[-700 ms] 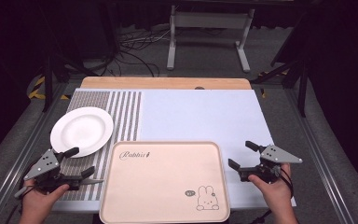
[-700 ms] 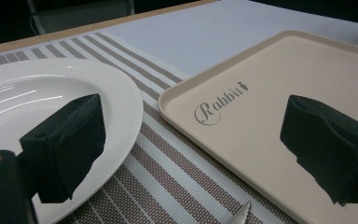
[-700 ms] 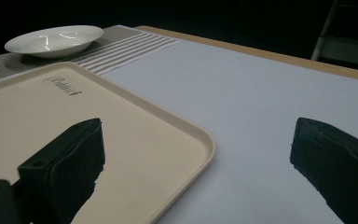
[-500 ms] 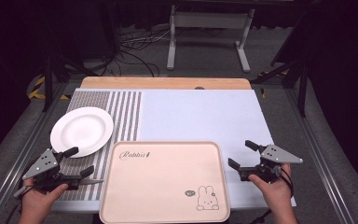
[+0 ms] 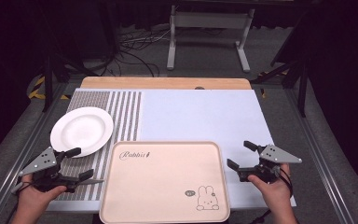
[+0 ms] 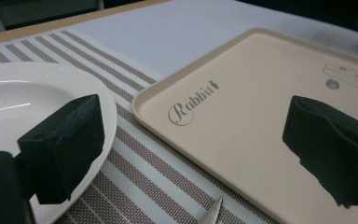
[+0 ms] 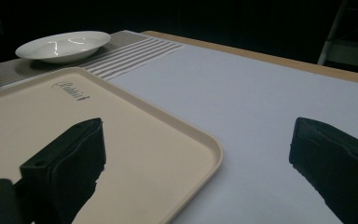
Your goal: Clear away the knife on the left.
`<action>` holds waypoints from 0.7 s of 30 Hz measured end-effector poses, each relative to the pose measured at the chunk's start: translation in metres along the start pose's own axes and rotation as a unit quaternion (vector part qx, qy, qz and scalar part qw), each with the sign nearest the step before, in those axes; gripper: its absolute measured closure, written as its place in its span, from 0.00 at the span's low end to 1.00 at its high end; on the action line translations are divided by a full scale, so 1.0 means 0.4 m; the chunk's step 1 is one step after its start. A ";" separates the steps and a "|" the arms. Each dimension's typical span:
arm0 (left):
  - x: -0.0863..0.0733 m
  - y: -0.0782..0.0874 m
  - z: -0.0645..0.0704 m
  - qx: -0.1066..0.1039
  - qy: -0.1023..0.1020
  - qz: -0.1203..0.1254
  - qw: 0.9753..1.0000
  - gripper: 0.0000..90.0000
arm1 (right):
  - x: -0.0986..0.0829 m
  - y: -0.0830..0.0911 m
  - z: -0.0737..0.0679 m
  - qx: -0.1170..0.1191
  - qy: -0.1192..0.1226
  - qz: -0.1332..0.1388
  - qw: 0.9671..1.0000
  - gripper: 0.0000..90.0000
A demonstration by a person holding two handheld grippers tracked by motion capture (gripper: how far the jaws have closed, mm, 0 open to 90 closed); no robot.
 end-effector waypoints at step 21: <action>0.012 0.017 -0.038 -0.011 -0.108 -0.154 0.982 0.12 | -0.008 -0.011 0.001 0.009 -0.002 -0.011 1.000 0.05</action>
Point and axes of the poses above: each handheld gripper's, and its own axes: y roughly backward along the jaws, x roughly out of its top, z roughly to its right, the point moved 5 cm from there along -y, roughly forward along the jaws, and after that the axes turned 8 degrees about x, right-handed, at the moved point
